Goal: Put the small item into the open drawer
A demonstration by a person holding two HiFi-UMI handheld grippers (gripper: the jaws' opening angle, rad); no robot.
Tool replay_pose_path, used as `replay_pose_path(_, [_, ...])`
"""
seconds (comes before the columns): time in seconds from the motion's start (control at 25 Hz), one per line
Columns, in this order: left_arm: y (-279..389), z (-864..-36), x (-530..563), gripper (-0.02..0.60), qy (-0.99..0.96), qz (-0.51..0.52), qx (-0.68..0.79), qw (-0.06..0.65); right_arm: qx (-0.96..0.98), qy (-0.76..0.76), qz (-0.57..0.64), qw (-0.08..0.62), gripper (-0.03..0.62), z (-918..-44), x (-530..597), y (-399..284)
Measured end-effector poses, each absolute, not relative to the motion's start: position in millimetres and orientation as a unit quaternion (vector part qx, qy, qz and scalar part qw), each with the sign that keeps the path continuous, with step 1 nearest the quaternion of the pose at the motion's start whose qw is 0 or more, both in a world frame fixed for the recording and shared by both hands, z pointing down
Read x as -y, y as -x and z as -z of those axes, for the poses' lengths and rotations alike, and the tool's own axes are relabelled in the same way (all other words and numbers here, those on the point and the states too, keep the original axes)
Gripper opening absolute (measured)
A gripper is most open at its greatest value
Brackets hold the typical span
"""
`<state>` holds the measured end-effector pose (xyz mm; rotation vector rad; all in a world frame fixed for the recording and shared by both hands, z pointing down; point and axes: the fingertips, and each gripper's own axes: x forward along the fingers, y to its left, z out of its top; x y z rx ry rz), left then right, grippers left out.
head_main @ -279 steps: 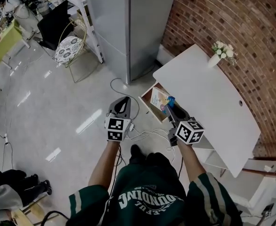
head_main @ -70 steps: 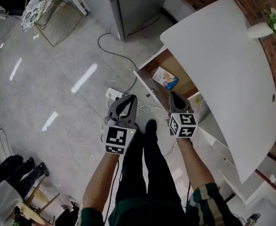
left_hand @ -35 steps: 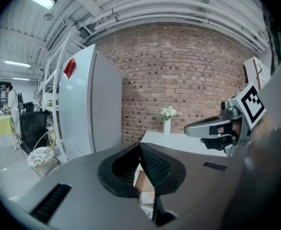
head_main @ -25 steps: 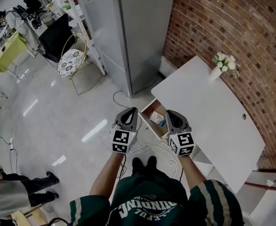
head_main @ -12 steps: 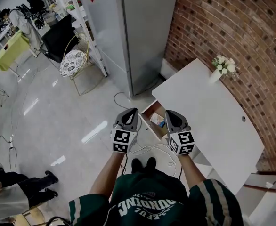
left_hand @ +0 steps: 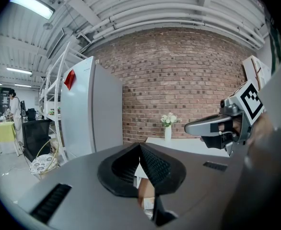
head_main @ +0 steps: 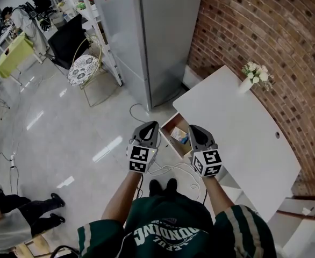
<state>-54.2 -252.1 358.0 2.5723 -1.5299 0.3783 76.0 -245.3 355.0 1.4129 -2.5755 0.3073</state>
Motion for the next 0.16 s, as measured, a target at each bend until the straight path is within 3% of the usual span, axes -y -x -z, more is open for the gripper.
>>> replay_pose_path(0.16, [51.8, -358.3, 249.4, 0.015, -0.852, -0.125, 0.505, 0.063, 0.869, -0.473, -0.105, 0.094, 0.025, -356.1, 242.1, -74.8])
